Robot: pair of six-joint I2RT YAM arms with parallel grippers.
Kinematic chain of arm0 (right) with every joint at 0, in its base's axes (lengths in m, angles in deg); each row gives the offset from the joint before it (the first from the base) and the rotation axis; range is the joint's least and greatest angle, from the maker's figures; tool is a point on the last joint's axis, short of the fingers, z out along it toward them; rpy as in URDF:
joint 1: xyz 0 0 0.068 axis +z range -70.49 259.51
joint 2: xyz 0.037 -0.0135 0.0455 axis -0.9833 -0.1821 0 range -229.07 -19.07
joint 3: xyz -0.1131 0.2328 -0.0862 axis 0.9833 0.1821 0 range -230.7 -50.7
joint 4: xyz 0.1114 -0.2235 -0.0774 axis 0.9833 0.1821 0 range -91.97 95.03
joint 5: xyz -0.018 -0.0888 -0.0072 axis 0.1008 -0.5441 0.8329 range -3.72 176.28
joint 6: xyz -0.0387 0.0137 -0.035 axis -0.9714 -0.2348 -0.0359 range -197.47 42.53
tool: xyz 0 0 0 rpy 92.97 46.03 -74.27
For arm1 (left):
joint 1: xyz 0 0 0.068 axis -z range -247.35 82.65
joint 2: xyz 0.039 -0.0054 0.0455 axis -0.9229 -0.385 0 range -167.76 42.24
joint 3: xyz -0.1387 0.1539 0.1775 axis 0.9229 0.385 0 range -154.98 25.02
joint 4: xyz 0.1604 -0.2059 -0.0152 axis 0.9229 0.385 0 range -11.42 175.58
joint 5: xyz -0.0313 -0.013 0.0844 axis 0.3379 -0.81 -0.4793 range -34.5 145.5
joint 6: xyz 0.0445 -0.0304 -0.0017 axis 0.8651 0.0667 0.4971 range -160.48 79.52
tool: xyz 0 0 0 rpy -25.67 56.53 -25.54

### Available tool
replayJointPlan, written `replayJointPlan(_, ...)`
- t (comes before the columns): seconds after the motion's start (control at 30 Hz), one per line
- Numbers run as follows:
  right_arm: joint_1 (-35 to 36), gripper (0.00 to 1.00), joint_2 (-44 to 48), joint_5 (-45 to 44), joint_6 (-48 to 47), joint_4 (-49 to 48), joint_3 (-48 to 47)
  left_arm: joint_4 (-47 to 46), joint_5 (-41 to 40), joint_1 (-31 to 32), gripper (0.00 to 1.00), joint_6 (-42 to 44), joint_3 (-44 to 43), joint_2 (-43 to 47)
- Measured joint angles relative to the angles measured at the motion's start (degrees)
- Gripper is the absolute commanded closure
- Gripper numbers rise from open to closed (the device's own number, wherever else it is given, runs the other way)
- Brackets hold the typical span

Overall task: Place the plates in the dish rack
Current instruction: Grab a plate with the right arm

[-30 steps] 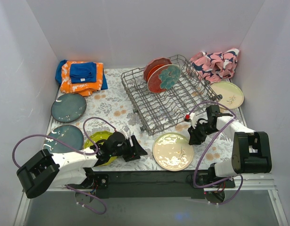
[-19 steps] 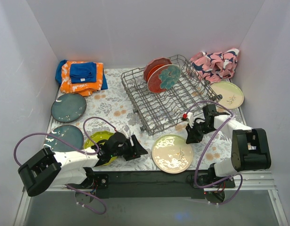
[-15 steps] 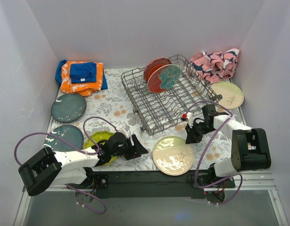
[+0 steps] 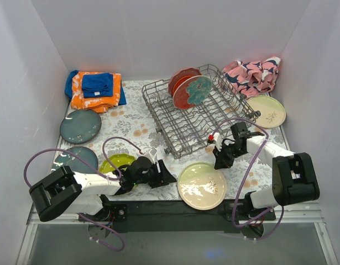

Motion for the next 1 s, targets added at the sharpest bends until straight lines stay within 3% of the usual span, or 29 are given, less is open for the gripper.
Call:
replayJointPlan(0.63, 6.6, 0.99, 3.3, 0.0, 6.4, -3.0, -1.8, -0.7, -1.1, 3.3, 0.51, 1.9, -3.0, -4.5)
replayJointPlan(1.0, 11.1, 0.99, 6.4, 0.2, 9.0, -6.5, -1.8, -4.0, -0.6, 3.7, 0.64, 2.5, -3.7, -8.2)
